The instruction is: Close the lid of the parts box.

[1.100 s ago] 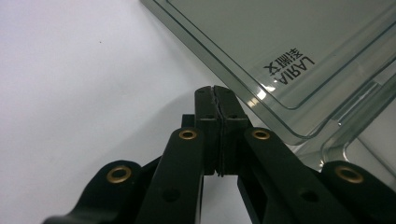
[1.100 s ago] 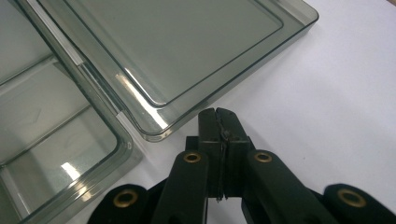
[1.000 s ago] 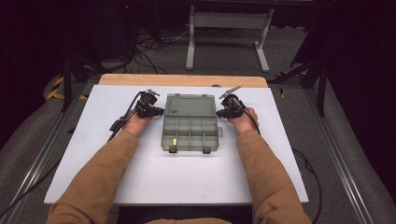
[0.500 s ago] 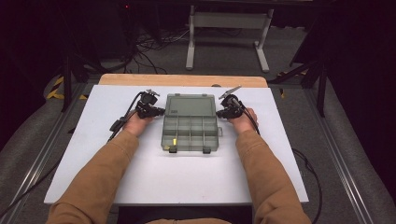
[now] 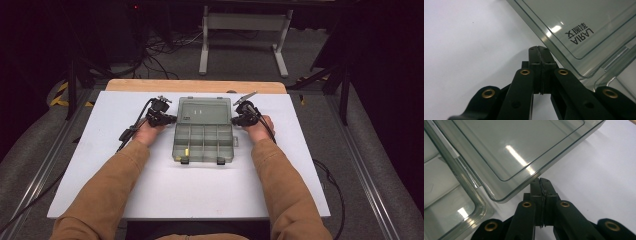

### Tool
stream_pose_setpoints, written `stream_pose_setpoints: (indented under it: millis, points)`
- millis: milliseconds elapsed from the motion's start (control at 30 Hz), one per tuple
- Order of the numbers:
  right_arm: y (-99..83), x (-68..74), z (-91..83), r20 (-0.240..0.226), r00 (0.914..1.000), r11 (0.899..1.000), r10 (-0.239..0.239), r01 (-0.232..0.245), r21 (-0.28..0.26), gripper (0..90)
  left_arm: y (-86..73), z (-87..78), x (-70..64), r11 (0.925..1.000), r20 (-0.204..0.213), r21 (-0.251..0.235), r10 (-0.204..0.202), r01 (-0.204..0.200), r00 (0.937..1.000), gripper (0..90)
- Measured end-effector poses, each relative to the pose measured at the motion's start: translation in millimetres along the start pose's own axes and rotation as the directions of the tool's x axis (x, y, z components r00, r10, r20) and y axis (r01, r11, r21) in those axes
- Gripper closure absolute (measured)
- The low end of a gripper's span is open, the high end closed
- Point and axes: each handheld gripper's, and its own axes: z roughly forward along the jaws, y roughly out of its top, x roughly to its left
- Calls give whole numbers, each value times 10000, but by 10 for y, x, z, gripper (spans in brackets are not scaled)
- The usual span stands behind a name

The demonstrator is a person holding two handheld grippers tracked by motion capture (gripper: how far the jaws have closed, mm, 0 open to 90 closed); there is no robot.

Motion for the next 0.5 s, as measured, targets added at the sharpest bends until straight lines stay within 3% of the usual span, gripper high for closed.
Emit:
stream_pose_setpoints:
  millis: [400,500]
  points:
    - [36,-2,43,135,9999,9998,3,-1,-177,892,14,35,-37,9997,-245,-223,-55,50,9997,897]
    - [39,-5,47,180,9996,9995,217,-213,-238,892,14,35,-38,9997,-261,-253,-66,60,9996,897]
